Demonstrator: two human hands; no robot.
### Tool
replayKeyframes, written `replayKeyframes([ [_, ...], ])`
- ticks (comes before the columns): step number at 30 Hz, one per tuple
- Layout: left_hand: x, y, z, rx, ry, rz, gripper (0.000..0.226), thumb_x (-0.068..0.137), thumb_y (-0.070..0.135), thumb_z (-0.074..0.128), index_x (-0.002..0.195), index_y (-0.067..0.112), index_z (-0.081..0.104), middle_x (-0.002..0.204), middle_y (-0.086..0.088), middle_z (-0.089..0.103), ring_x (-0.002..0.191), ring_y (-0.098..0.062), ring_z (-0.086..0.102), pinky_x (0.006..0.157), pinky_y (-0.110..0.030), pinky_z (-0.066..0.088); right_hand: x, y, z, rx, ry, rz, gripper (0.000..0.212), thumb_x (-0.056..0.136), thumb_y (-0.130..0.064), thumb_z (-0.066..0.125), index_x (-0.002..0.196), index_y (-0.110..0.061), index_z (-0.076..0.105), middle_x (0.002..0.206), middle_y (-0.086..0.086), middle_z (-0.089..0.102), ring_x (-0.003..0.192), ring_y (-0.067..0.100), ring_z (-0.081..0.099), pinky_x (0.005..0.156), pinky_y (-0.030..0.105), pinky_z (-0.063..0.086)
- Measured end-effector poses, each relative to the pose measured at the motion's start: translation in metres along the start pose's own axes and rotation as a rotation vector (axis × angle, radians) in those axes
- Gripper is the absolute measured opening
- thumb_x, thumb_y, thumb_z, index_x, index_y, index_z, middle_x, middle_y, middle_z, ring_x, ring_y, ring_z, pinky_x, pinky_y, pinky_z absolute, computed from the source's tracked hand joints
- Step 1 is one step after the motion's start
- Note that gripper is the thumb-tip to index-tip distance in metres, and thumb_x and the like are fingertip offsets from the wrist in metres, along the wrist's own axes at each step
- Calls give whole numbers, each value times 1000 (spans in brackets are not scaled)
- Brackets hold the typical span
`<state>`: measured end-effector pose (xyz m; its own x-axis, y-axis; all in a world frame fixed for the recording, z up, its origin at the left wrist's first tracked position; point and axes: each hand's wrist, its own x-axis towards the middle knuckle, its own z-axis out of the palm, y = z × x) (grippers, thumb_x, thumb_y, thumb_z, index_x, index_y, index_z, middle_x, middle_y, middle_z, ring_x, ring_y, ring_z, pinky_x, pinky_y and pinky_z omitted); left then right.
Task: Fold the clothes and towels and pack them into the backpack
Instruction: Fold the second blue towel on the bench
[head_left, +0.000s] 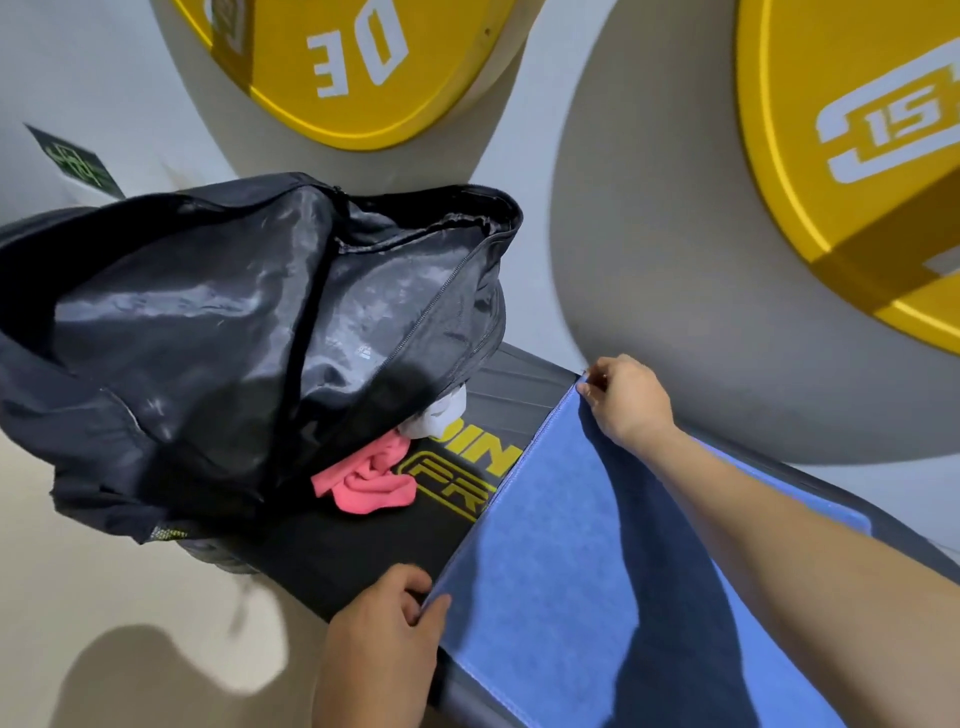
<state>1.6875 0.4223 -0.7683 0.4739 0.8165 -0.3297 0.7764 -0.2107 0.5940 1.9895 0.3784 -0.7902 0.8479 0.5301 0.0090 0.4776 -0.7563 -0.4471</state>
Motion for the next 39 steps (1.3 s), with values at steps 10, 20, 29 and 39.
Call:
replayKeyframes([
  [10, -2, 5, 8, 182, 60, 80, 30, 87, 39, 61, 71, 42, 36, 85, 13, 49, 76, -5, 47, 67, -16, 33, -4, -5, 6, 144, 55, -5, 15, 91, -5, 52, 91, -17, 62, 91, 0, 65, 99, 21, 51, 68, 27, 31],
  [20, 7, 9, -3, -30, -36, -23, 21, 77, 22, 75, 71, 35, 59, 69, 8, 63, 72, -4, 58, 66, -22, 42, -6, -1, -31, 185, -50, 5, 23, 96, -7, 45, 88, -16, 64, 100, 8, 59, 87, 25, 55, 73, 26, 39],
  [29, -16, 14, -39, -225, -50, 154, 34, 67, 10, 83, 65, 41, 69, 61, 14, 69, 56, 2, 61, 67, -27, 49, -84, 13, -141, 817, 20, 118, 18, 91, -2, 61, 78, -14, 68, 74, 8, 64, 68, 15, 53, 63, 22, 45],
  [39, -105, 68, -165, -178, 103, 632, 21, 82, 12, 71, 67, 28, 70, 61, 11, 67, 59, 0, 60, 55, -7, 40, -234, 17, -286, 831, 136, -30, 22, 80, 14, 65, 81, -8, 68, 73, 9, 70, 69, 17, 62, 66, 20, 56],
])
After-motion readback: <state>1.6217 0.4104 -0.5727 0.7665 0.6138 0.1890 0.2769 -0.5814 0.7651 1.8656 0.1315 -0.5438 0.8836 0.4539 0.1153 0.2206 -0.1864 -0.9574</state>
